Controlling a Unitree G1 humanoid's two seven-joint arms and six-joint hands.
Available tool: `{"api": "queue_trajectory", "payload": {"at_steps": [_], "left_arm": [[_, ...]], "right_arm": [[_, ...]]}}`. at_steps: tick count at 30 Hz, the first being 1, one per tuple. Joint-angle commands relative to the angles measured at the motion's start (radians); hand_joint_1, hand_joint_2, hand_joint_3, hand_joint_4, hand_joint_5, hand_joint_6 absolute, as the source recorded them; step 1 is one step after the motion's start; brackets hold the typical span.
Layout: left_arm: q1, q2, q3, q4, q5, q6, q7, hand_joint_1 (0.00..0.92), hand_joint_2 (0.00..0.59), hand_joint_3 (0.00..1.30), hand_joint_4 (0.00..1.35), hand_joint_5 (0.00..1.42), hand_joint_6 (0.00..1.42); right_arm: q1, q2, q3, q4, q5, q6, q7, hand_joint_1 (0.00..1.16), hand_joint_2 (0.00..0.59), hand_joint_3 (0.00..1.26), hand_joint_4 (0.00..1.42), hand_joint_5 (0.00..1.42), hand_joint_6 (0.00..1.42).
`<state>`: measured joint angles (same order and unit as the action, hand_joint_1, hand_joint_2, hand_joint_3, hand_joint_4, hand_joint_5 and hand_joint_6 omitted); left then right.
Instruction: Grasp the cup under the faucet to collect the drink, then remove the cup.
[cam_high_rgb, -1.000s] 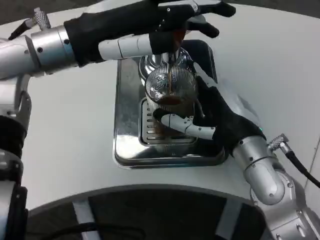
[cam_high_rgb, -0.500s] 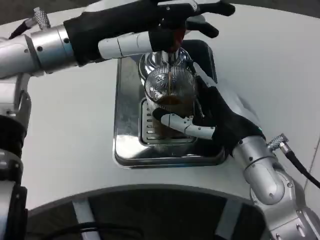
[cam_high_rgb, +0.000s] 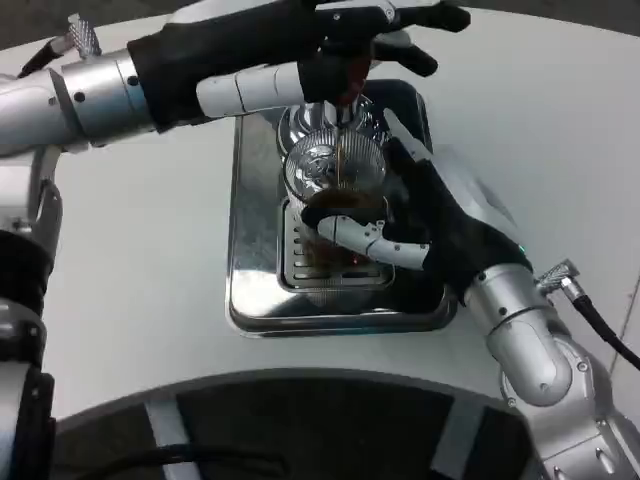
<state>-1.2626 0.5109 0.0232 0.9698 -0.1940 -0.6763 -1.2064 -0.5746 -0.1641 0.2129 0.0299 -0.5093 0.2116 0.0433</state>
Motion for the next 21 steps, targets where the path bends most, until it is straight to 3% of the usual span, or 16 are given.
{"api": "queue_trajectory", "payload": {"at_steps": [1, 21], "left_arm": [[0.047, 0.005, -0.005, 0.008, 0.012, 0.031, -0.018, 0.000, 0.079, 0.12, 0.04, 0.16, 0.02], [0.042, -0.005, 0.080, -0.075, -0.109, 0.363, -0.050, 0.000, 0.081, 0.08, 0.01, 0.16, 0.04]], "right_arm": [[0.006, 0.014, 0.013, -0.016, 0.003, 0.000, -0.002, 0.44, 0.188, 0.00, 0.00, 0.00, 0.00], [0.026, 0.016, 0.019, -0.048, -0.006, 0.019, 0.000, 0.44, 0.188, 0.00, 0.00, 0.00, 0.00]]}}
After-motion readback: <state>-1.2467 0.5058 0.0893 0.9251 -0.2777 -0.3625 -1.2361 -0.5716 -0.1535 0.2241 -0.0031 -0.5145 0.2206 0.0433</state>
